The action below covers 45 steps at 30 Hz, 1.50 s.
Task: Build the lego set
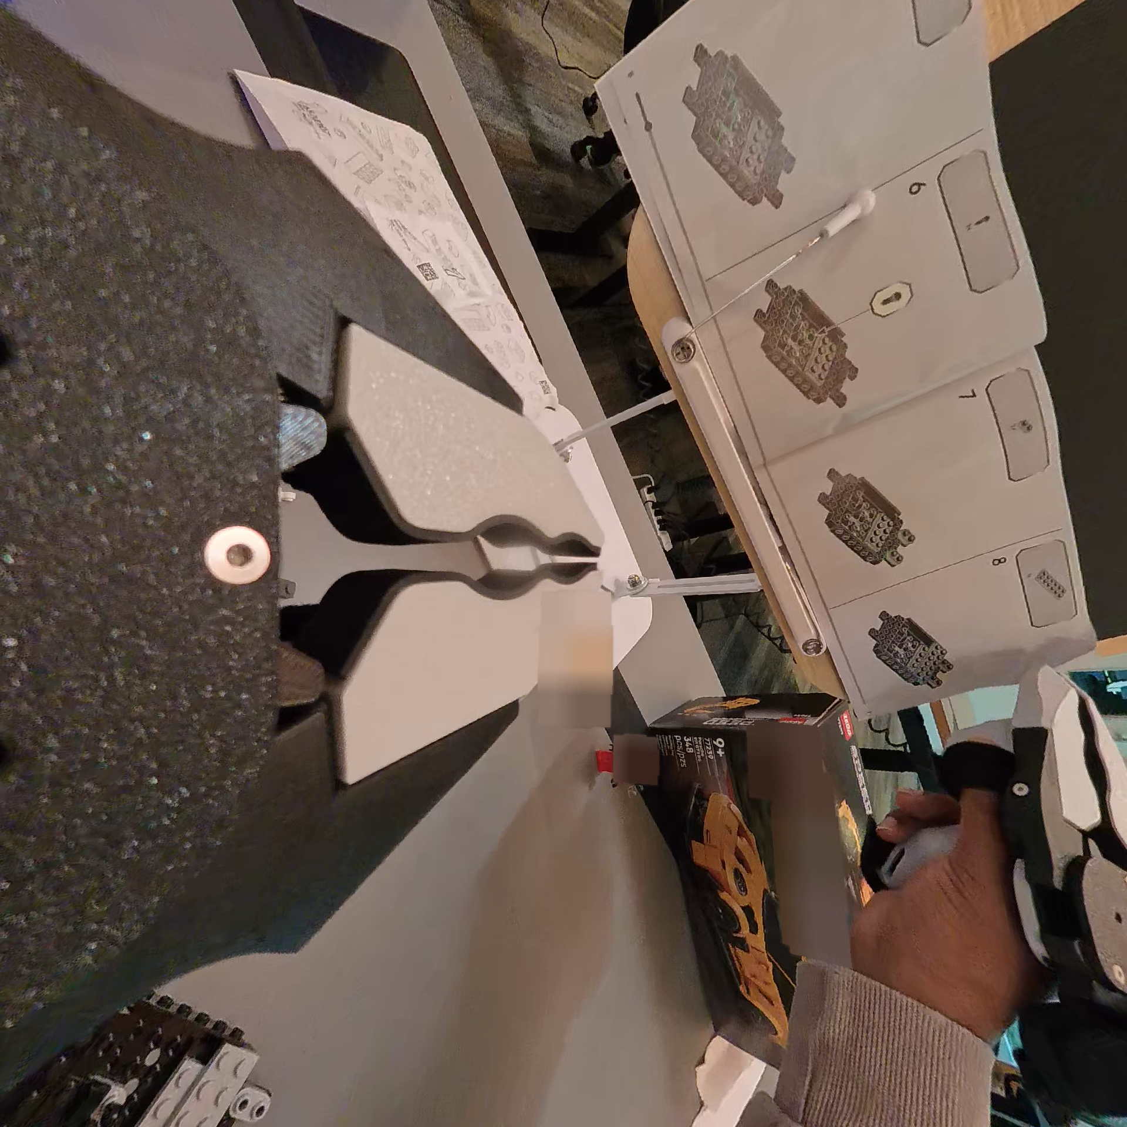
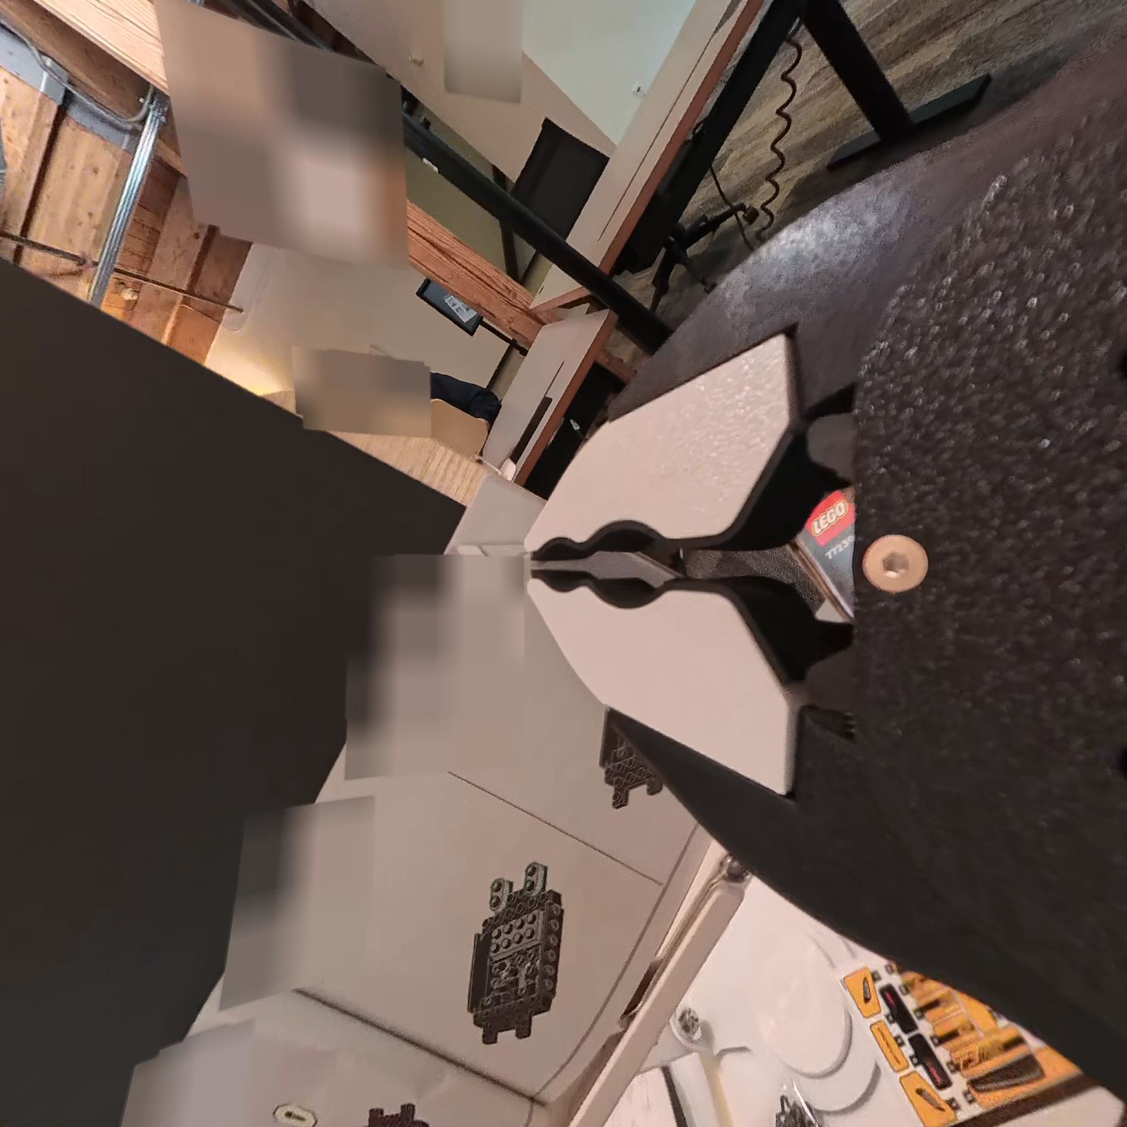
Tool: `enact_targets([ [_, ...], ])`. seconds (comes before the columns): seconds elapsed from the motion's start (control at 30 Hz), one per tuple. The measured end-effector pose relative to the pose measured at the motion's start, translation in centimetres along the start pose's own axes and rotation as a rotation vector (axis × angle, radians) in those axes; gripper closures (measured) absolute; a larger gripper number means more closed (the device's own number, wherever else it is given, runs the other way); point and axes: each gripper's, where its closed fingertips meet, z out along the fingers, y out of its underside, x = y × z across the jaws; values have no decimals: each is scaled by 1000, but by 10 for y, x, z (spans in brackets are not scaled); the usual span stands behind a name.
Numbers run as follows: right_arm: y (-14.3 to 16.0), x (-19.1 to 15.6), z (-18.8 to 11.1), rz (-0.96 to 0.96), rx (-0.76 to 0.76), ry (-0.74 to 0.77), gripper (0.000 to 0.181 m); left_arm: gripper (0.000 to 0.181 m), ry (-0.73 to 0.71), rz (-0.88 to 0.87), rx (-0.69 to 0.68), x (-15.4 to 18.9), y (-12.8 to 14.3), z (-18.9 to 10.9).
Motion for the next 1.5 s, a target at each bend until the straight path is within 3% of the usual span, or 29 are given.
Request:
enact_targets([
  [0.27,25,-4,-2,-73,-53,29,175,180,16,-11,-17,0,6,3],
  [0.43,17,-15,2,-108,-49,47,131,180,25,-10,-27,2,10,6],
  [0.53,19,-18,9,-51,-97,43,124,180,29,-9,-30,3,11,6],
  [0.67,19,-18,11,-34,-137,32,125,179,34,-10,-22,3,9,6],
  [0.77,21,-19,12,-31,-149,26,145,179,41,-11,-21,6,8,6],
  [0.93,21,-28,12,-50,-150,10,163,179,43,-1,-15,7,6,4],
  [1.07,16,-29,6,-71,-125,41,163,178,42,-5,-14,5,5,2],
  [1.2,-2,-32,-12,-199,-4,94,166,174,80,-35,-13,8,-1,3],
  [1.33,-10,-48,-27,-354,86,97,169,166,155,-56,12,18,-22,10],
  [1.5,-19,-67,-41,-453,154,65,171,149,377,-222,49,39,-70,36],
])
